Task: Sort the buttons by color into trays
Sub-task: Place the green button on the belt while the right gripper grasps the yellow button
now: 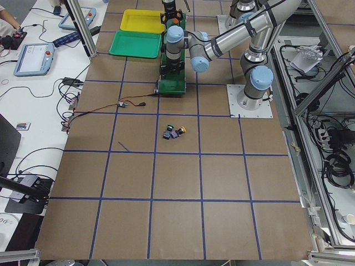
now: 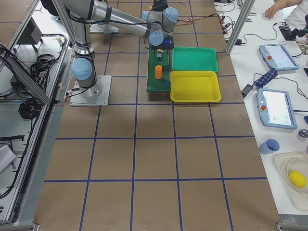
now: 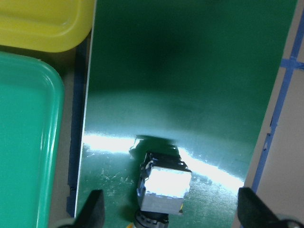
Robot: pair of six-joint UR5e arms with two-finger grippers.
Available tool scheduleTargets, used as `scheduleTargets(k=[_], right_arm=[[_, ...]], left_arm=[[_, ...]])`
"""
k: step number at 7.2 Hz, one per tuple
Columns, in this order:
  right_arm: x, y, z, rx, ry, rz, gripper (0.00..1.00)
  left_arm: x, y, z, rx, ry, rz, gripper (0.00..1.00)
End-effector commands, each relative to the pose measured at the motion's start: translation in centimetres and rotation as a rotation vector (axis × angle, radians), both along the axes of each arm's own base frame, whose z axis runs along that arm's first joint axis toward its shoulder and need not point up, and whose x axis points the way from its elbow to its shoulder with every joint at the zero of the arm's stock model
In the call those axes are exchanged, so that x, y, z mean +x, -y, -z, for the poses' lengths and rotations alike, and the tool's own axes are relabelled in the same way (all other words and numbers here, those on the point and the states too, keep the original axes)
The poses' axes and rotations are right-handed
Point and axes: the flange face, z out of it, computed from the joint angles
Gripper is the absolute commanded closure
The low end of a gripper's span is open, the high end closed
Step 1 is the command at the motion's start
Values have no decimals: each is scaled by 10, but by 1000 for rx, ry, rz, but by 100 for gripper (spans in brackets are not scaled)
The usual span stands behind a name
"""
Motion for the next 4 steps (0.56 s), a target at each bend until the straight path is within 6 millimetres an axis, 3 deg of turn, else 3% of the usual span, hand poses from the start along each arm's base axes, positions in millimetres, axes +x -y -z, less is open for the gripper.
scheduleTargets(k=[1, 2, 3, 4], right_arm=[[3, -9, 17, 37, -5, -5, 0], [2, -17, 24, 52, -14, -14, 0], [2, -20, 32, 60, -11, -12, 0], [1, -21, 33, 58, -15, -14, 0]], left_arm=[[138, -5, 1, -8, 0, -209, 4], [188, -8, 8, -19, 11, -151, 4], [224, -8, 12, -33, 31, -17, 5], [244, 1, 25, -31, 38, 178, 8]])
